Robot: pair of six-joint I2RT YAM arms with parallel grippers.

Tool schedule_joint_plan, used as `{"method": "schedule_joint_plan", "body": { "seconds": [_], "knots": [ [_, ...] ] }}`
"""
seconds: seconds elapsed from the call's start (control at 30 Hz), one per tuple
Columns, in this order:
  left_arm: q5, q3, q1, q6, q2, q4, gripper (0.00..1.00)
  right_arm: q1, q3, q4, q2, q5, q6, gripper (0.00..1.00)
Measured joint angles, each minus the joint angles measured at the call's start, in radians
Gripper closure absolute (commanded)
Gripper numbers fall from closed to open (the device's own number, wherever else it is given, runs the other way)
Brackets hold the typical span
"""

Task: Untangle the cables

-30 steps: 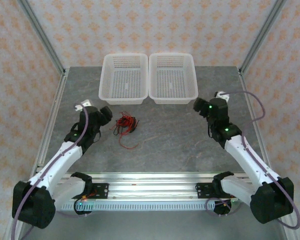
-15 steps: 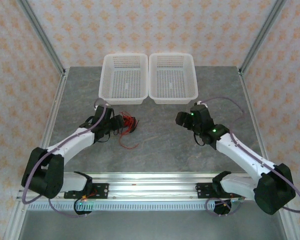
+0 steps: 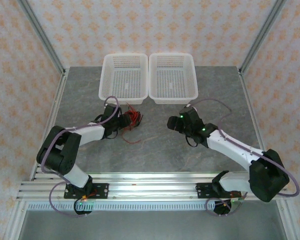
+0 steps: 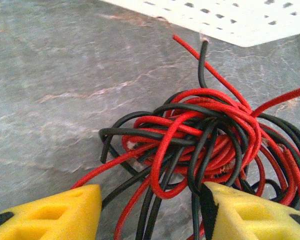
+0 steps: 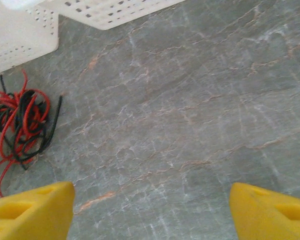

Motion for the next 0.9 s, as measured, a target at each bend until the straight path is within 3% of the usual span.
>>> {"method": "schedule_joint_plan", "body": {
  "seconds": [0.33, 0.6, 0.9],
  "knots": [
    [0.019, -0.003, -0.078, 0.017, 0.058, 0.142, 0.99, 0.096, 0.0, 0.146, 0.087, -0.016, 0.051, 0.19],
    [0.017, -0.085, -0.135, 0.004, 0.01, 0.166, 1.0, 0.167, 0.083, 0.319, 0.274, -0.01, 0.026, 0.21],
    [0.018, -0.212, -0.175, -0.063, -0.209, 0.144, 1.0, 0.167, 0.25, 0.378, 0.504, -0.038, -0.183, 0.31]
  ]
}}
